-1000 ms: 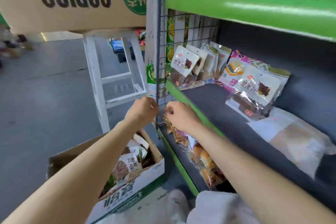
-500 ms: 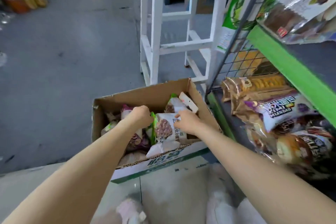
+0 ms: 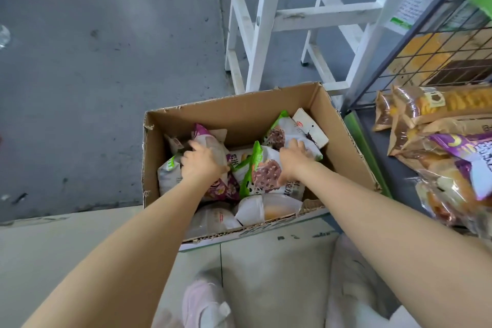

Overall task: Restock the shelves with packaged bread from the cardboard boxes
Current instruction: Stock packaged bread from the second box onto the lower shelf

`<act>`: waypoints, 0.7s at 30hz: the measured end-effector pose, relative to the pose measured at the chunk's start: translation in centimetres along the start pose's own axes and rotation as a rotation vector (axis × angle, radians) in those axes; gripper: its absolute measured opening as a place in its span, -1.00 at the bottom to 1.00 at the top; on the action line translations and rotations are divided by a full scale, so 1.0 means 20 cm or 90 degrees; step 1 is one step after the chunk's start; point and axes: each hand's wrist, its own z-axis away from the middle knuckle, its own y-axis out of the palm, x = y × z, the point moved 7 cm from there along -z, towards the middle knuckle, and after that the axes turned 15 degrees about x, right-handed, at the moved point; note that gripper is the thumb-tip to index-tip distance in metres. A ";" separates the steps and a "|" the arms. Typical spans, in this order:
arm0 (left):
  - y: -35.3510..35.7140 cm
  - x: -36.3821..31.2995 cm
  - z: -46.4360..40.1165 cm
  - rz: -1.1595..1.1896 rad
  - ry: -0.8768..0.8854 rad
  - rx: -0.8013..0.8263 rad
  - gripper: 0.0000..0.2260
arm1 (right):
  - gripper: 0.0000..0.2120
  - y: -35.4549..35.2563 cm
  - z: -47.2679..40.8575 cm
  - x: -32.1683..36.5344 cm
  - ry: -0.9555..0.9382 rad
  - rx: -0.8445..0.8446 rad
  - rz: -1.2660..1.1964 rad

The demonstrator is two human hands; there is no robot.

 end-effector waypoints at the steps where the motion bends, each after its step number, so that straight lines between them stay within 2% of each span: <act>1: 0.02 0.02 -0.02 0.038 -0.017 0.009 -0.01 | -0.23 -0.01 -0.01 -0.01 0.019 -0.018 0.035; 4: 0.06 0.05 -0.06 0.134 -0.052 0.020 0.02 | -0.24 0.01 -0.02 -0.04 0.012 -0.021 -0.017; 6: 0.06 0.06 -0.06 0.156 -0.044 0.014 -0.07 | -0.35 0.01 0.01 -0.04 -0.035 -0.033 -0.086; 9: 0.02 0.06 -0.03 0.190 0.011 0.003 -0.24 | -0.47 -0.05 0.12 -0.08 -0.084 -0.128 -0.213; 12: -0.06 0.02 0.09 0.275 0.088 -0.011 -0.32 | -0.41 -0.16 0.29 -0.19 -0.105 -0.247 -0.514; 14: -0.13 -0.02 0.21 0.326 0.156 -0.032 -0.37 | -0.49 -0.20 0.39 -0.27 -0.124 -0.277 -0.759; 15: -0.17 -0.04 0.27 0.339 0.187 -0.038 -0.36 | -0.50 -0.22 0.46 -0.29 -0.142 -0.280 -0.856; 16: -0.21 -0.05 0.34 0.350 0.212 -0.039 -0.36 | -0.43 -0.24 0.53 -0.29 -0.169 -0.266 -0.942; 18: -0.29 -0.09 0.48 0.381 0.244 -0.036 -0.37 | -0.12 -0.29 0.66 -0.30 -0.246 -0.219 -1.072; 19: -0.33 -0.11 0.54 0.398 0.262 -0.026 -0.40 | -0.04 -0.31 0.73 -0.29 -0.292 -0.191 -1.112; 20: -0.36 -0.14 0.62 0.414 0.282 -0.013 -0.43 | -0.08 -0.34 0.83 -0.28 -0.337 -0.167 -1.135; 21: -0.40 -0.18 0.70 0.426 0.311 -0.003 -0.49 | -0.24 -0.36 0.92 -0.28 -0.382 -0.147 -1.148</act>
